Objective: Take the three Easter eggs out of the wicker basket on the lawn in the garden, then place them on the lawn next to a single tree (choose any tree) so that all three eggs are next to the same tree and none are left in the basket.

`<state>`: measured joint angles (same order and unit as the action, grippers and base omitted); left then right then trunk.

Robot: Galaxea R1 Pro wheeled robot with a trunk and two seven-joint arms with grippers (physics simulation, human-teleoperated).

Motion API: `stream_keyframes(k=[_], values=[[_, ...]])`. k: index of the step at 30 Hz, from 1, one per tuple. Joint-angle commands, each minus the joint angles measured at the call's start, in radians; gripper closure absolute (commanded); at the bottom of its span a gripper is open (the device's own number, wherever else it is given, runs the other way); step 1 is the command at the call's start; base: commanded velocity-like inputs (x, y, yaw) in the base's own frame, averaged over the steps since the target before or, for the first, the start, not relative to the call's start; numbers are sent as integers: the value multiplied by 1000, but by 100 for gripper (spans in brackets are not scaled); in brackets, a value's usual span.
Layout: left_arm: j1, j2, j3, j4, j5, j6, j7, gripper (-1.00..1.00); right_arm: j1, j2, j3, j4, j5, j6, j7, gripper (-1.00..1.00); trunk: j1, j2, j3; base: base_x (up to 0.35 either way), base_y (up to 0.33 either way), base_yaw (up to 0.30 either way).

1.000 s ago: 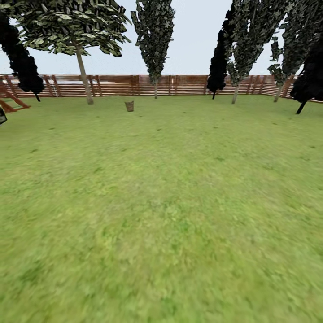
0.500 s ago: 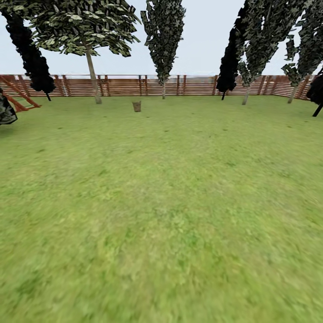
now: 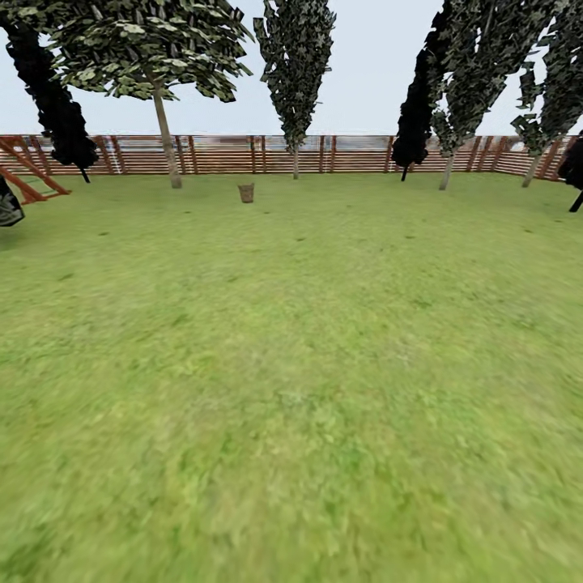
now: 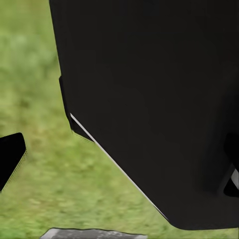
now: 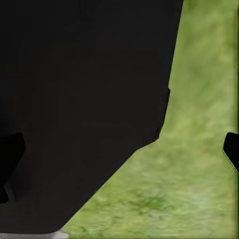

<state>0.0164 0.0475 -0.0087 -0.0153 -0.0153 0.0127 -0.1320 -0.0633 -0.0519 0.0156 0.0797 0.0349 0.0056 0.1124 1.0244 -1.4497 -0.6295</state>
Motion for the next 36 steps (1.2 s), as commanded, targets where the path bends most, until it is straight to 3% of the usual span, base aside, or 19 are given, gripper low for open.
stream_keyframes(k=[1,36], values=[[0,0,-1,-2,-2,1,-3,-100,-1,0,1,2,3,1,3,-100,1,0,-1,344,0,0],[0,1,-1,-2,-2,2,-3,-100,-1,0,1,2,3,1,3,-100,1,0,-3,344,0,39]])
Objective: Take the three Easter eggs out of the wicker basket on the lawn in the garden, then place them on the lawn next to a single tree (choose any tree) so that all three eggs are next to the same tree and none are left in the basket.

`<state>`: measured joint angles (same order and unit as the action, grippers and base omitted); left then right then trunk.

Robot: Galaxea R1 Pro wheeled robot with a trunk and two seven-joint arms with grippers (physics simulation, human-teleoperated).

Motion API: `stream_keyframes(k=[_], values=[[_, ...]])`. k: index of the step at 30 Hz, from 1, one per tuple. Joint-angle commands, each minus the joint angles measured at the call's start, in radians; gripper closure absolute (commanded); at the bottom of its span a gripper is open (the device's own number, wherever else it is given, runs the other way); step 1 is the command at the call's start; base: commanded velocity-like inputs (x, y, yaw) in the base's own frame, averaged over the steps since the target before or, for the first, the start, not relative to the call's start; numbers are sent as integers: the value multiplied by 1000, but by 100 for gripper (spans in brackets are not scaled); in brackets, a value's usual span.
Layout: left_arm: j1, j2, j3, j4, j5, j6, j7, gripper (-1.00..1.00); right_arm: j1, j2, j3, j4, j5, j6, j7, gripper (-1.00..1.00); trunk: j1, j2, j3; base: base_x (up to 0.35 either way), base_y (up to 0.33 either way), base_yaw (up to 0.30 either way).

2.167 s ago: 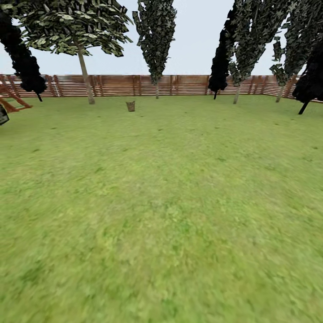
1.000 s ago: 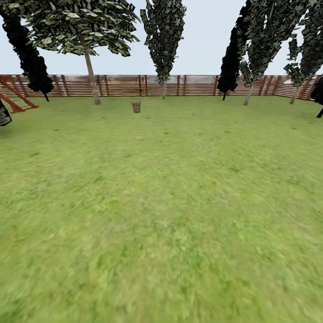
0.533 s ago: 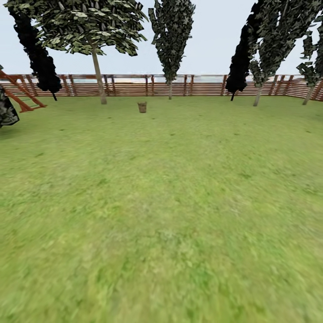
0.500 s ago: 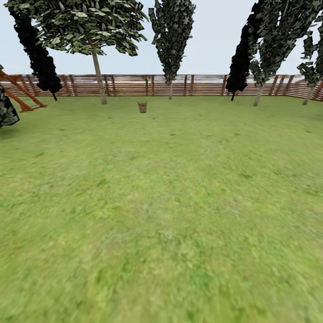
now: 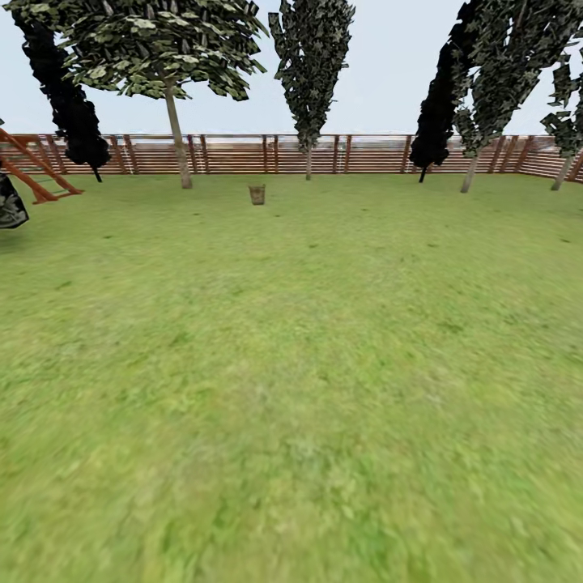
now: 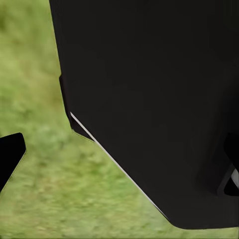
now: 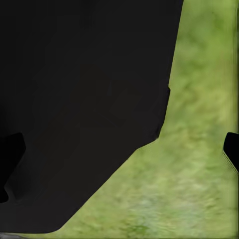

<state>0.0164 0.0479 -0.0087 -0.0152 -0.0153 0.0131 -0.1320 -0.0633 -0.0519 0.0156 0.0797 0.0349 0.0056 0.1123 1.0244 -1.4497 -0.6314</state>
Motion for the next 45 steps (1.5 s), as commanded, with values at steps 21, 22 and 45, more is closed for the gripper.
stream_keyframes(k=[21,22,45], values=[[0,0,1,-2,-2,1,-3,-100,-1,0,1,2,2,1,3,-100,1,0,-1,344,0,0],[0,0,1,-2,-2,1,-3,-100,-1,0,1,2,2,1,3,-100,1,0,-1,344,0,0],[0,0,1,-2,-2,2,-3,-100,-1,0,1,2,3,-1,4,-100,1,0,-1,344,0,77]])
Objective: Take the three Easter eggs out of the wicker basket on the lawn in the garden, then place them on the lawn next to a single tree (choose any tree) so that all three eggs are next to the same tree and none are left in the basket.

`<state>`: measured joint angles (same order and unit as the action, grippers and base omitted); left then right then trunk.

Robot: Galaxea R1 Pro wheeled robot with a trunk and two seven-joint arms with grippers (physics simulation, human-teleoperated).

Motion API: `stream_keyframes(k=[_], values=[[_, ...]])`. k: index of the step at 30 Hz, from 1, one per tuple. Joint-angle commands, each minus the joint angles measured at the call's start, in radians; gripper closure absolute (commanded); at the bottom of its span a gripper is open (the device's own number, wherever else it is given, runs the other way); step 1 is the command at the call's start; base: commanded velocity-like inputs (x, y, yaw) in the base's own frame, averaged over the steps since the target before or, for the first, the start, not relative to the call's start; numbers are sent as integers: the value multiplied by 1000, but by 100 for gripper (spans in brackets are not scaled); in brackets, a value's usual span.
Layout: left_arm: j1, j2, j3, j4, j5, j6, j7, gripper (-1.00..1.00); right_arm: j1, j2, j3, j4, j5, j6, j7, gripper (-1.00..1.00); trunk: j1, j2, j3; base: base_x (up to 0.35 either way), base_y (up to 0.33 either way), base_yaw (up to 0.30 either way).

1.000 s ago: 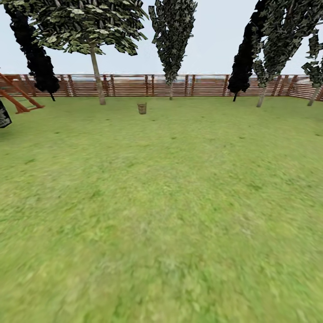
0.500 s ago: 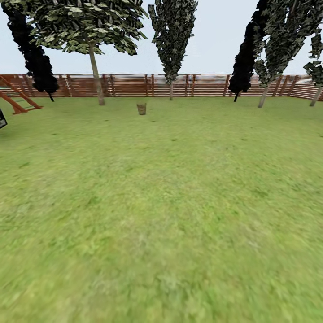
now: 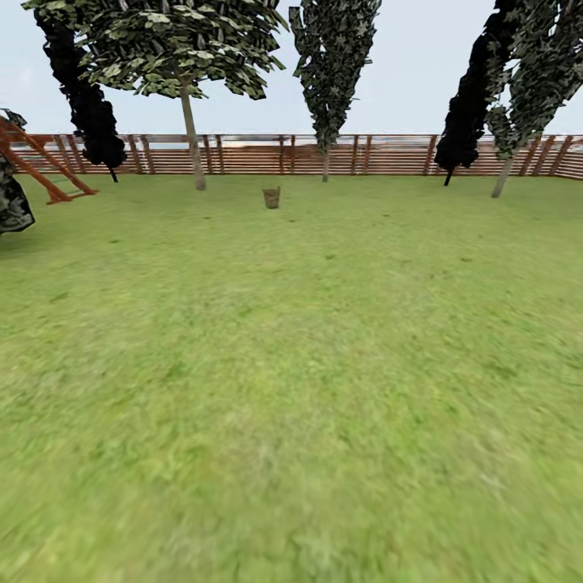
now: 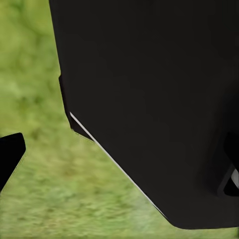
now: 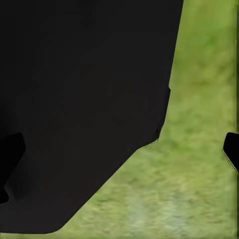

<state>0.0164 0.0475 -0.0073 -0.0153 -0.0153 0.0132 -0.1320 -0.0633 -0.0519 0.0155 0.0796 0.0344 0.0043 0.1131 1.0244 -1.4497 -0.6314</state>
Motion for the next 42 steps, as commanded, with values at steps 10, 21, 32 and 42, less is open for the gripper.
stream_keyframes(k=[10,21,32,42], values=[[0,1,0,-2,-2,1,-3,-100,-1,0,1,2,4,0,3,-100,1,0,-1,344,0,1],[0,1,0,-2,-2,1,-3,-100,-1,0,1,2,4,0,2,-100,1,0,-1,344,0,0],[0,2,-1,-2,-2,2,-3,-100,-1,0,1,2,4,0,2,-100,1,0,-1,344,0,0],[0,1,0,-2,-2,2,-3,-100,-1,0,1,2,2,0,2,-100,1,0,-1,344,0,20]])
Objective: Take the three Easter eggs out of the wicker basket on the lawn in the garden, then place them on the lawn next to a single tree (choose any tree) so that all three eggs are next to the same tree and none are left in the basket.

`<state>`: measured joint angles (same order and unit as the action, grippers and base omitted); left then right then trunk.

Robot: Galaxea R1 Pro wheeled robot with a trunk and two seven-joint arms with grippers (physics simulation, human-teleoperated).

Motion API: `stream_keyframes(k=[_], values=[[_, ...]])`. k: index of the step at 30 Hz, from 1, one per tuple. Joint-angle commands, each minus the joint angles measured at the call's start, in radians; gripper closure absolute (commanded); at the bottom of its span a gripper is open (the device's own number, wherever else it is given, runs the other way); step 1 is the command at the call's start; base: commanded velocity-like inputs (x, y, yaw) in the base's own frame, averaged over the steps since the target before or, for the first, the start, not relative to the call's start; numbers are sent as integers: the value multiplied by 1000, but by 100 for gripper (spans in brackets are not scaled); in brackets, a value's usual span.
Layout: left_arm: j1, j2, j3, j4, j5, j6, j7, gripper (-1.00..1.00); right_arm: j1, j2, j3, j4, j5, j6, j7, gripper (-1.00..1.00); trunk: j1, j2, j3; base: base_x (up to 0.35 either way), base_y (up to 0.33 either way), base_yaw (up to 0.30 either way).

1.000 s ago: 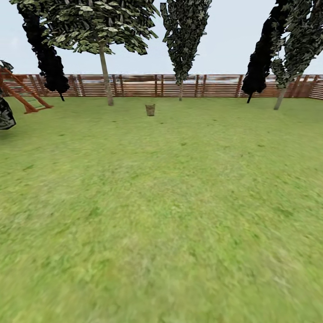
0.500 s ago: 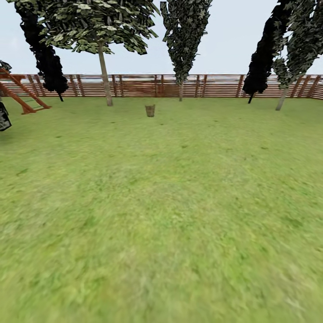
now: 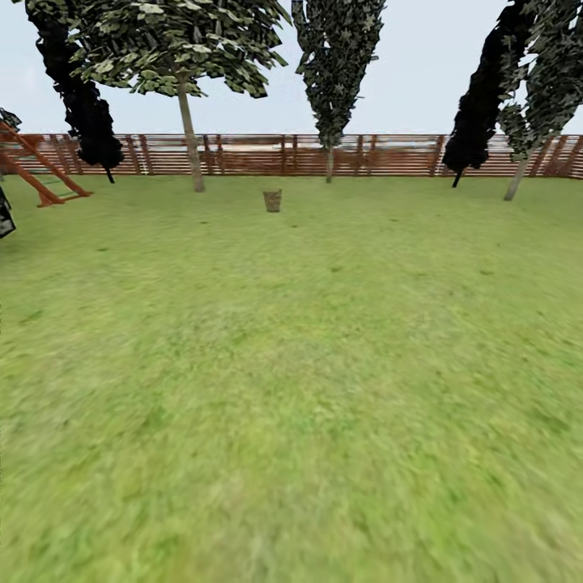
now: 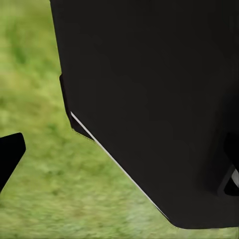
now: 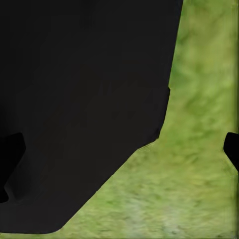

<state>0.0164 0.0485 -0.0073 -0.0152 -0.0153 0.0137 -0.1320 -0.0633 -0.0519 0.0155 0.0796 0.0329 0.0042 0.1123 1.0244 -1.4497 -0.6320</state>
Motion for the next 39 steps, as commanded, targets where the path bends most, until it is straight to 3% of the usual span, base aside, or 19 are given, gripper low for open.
stream_keyframes(k=[1,13,39], values=[[0,0,0,-2,-2,2,-3,-100,-1,0,1,2,3,1,3,-100,1,0,-1,344,0,171],[0,1,0,-2,-2,2,-3,-100,-1,0,1,2,3,2,3,-100,1,0,-6,344,0,190],[0,0,0,-2,-2,2,-3,-100,-1,0,1,2,5,1,3,-100,1,0,-6,344,0,4]])
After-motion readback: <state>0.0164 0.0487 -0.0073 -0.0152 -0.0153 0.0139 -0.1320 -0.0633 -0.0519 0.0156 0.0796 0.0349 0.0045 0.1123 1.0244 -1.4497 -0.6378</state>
